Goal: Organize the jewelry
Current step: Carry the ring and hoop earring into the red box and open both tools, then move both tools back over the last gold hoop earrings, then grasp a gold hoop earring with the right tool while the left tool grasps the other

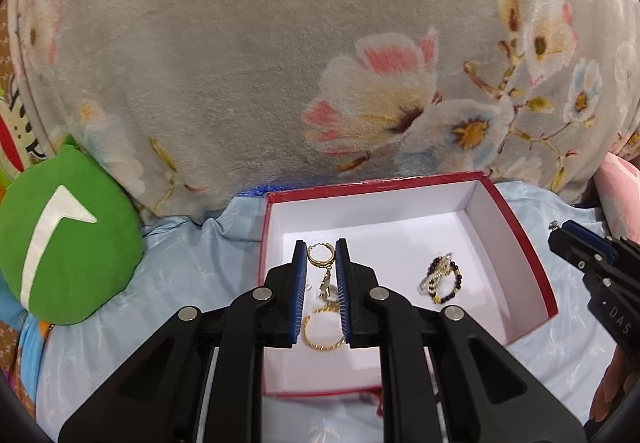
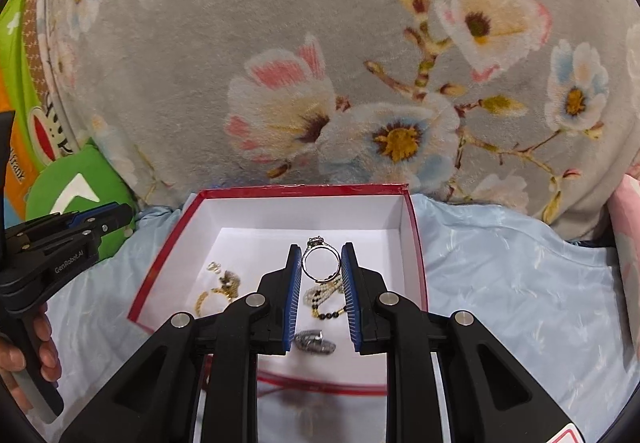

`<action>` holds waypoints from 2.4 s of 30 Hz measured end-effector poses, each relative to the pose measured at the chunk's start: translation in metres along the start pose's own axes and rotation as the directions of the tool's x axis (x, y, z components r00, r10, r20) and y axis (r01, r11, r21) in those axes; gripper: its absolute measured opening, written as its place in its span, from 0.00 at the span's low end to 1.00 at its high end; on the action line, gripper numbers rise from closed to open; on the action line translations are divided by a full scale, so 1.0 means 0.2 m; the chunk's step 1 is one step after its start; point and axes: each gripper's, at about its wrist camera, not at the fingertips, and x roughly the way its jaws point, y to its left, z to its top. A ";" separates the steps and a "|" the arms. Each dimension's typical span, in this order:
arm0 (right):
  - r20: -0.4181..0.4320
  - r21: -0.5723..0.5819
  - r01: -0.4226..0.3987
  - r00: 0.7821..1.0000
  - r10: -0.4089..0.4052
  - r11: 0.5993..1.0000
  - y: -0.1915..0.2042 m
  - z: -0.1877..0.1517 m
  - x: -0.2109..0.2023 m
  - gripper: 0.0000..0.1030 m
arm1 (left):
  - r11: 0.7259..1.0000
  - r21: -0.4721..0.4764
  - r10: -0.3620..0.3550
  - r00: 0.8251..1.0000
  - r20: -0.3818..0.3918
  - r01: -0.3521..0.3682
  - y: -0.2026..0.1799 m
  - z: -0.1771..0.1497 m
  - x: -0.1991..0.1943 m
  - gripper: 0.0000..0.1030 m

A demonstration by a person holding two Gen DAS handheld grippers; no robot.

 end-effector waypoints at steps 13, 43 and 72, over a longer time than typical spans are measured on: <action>-0.079 0.021 0.027 0.997 -0.025 0.999 -0.08 -0.05 0.38 0.19 | 0.997 0.008 0.082 0.994 -0.072 -0.082 -0.04 0.01 0.40 0.14; -0.167 -0.033 -0.091 0.982 0.084 0.995 0.00 -0.99 -0.52 0.41 | 0.997 -0.077 -0.034 0.977 -0.211 0.018 -0.03 -0.86 -0.25 0.67; -0.305 -0.054 -0.041 0.952 0.023 0.998 0.19 -1.25 -0.40 0.15 | 0.995 -0.046 -0.104 0.945 -0.310 0.094 -0.30 -1.35 -0.47 0.67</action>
